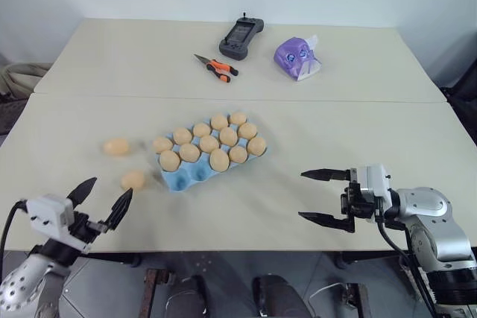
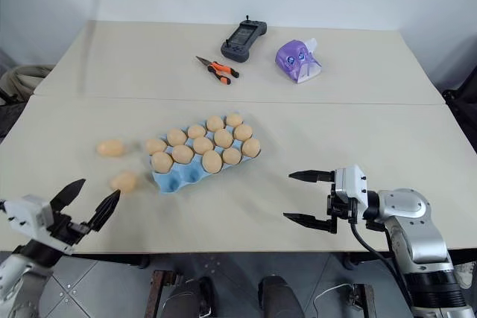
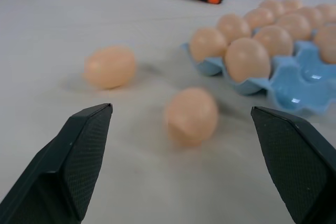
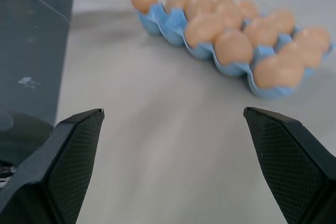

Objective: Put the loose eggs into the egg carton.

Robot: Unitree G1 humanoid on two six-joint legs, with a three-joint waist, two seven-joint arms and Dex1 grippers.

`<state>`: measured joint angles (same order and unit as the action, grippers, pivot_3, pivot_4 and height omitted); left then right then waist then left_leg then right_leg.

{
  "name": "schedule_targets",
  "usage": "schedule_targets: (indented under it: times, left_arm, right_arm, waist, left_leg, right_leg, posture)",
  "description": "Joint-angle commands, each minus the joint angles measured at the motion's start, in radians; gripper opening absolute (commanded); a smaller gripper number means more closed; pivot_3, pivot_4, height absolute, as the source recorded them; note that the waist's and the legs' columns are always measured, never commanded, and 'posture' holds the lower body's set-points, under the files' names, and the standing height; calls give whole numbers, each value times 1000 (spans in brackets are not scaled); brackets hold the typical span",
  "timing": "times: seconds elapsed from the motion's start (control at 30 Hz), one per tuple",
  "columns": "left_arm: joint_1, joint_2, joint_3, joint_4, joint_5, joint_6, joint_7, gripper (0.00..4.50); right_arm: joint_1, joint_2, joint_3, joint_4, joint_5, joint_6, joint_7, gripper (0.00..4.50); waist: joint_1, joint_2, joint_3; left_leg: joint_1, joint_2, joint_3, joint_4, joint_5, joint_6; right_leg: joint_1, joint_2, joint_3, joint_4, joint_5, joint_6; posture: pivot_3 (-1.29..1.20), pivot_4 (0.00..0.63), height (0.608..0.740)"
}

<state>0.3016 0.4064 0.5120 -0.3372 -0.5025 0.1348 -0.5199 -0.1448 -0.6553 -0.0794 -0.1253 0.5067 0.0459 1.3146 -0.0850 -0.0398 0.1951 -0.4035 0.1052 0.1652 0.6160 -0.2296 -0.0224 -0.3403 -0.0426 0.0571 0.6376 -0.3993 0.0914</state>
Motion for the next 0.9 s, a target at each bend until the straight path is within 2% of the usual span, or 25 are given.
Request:
schedule_targets:
  times: [0.03,0.13,0.27,0.37,0.57,0.63,0.67,0.8,0.9]
  left_arm:
    - [-45,20,-37,34,28,32,24,4500]
    - [-101,28,-88,103,94,40,48,4500]
    - [-133,21,-109,150,97,40,43,4500]
    - [-150,23,-111,166,99,26,43,3957]
    - [-181,34,-102,169,67,-22,-18,2051]
    - [-192,32,-95,119,5,-76,-96,1646]
    - [-192,40,-96,89,-33,-73,-135,1646]
    - [-207,130,-171,47,6,-52,-227,1646]
    - [-298,164,-262,87,28,-30,-281,1646]
  right_arm:
    - [23,34,15,-69,48,-24,11,4462]
    - [17,70,38,-83,38,-49,-4,4462]
    - [-6,94,63,-86,10,-87,-16,4462]
    - [2,98,69,-91,19,-96,-21,4500]
    - [28,94,72,-90,7,-106,-35,4500]
    - [33,93,62,-83,5,-105,-49,4500]
    - [35,90,58,-80,4,-105,-50,4500]
    - [44,77,38,-59,-1,-111,-59,4500]
    - [49,71,26,-39,-17,-128,-72,4500]
  waist:
    - [3,0,0]
    - [5,0,0]
    - [3,0,0]
    - [6,0,0]
    - [9,0,0]
    - [9,0,0]
    - [9,0,0]
    - [10,0,0]
    - [16,0,0]
  left_leg:
    - [0,0,0,0,0,-1]
    - [0,-1,0,0,1,-2]
    - [0,0,1,2,2,-3]
    - [0,0,1,4,1,-3]
    - [0,0,0,6,1,-2]
    - [0,0,0,6,1,-3]
    - [0,0,0,6,1,-4]
    - [0,0,0,6,1,-4]
    - [0,-1,0,6,1,-4]
  right_leg:
    - [0,0,0,0,0,0]
    - [0,0,0,0,0,0]
    - [-1,0,0,1,0,1]
    - [-1,0,-1,3,0,1]
    - [0,0,0,6,0,1]
    - [0,-1,0,7,1,1]
    - [0,-1,-1,7,1,1]
    - [0,0,-1,7,0,1]
    - [0,0,-1,7,0,1]
  posture:
    - [0,150,740]
    - [0,150,740]
    - [0,150,740]
    - [0,150,740]
    - [0,150,740]
    - [0,150,740]
    - [0,150,740]
    - [0,150,740]
    - [0,150,740]
